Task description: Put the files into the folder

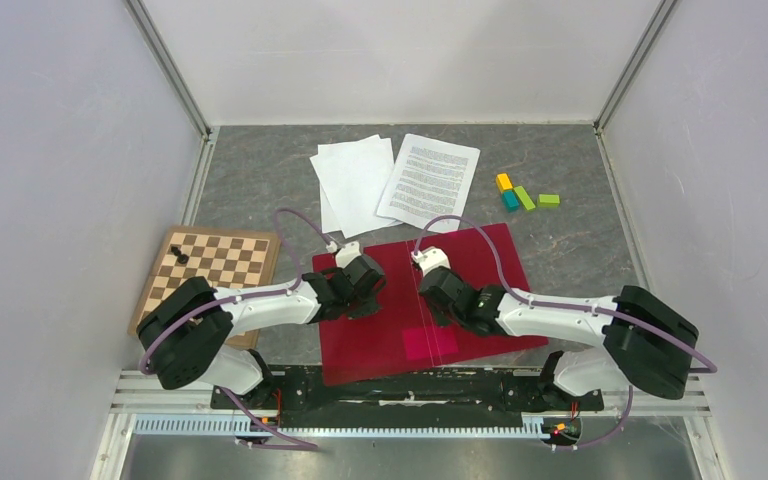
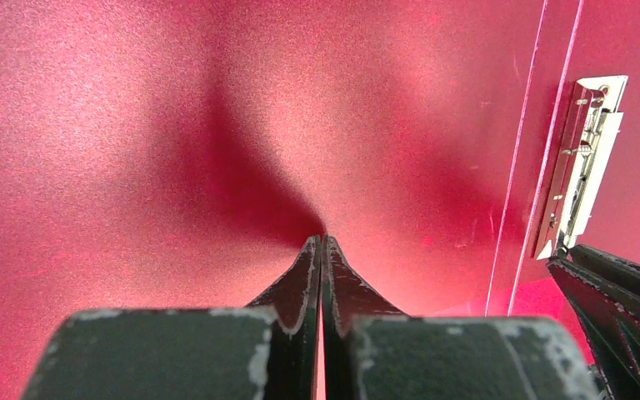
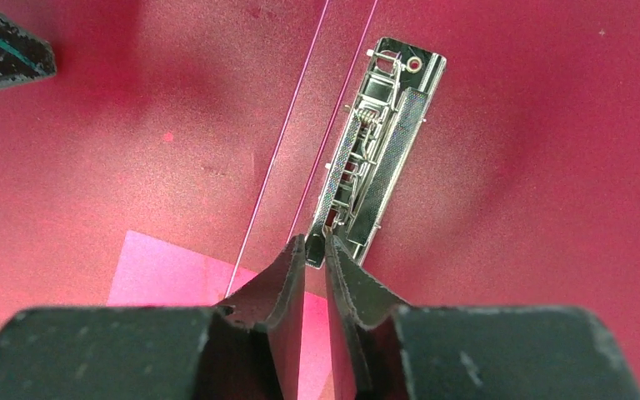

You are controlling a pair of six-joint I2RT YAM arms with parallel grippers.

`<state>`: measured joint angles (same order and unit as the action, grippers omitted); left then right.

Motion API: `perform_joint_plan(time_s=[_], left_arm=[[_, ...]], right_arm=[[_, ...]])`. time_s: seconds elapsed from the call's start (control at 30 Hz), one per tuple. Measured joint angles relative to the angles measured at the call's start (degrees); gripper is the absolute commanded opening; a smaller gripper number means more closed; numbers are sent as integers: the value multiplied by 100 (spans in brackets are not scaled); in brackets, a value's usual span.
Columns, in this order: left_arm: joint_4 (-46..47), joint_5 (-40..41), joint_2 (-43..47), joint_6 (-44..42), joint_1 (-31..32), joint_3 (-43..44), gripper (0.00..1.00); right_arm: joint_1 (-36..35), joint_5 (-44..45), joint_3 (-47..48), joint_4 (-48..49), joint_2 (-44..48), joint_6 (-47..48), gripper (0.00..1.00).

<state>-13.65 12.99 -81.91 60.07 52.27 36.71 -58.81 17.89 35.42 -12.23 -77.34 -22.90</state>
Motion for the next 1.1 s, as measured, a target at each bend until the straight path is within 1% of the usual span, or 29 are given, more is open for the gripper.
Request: perform_joint_plan(time_s=[0.23,0.4,0.73,1.1], left_arm=[[-33,68,-2,0,0,13,2],[-129,94,-85,0,-2,107,2],[-120,186,-326,0,-81,297,2],[260,24,-365,74,-310,175,2]], right_arm=[[-94,157,0,-15,-101,-24,12],[-140,254,0,-15,-114,-59,10],[-151,415,-4,31,-197,-122,9],[-184,826,-17,199,-398,-170,8]])
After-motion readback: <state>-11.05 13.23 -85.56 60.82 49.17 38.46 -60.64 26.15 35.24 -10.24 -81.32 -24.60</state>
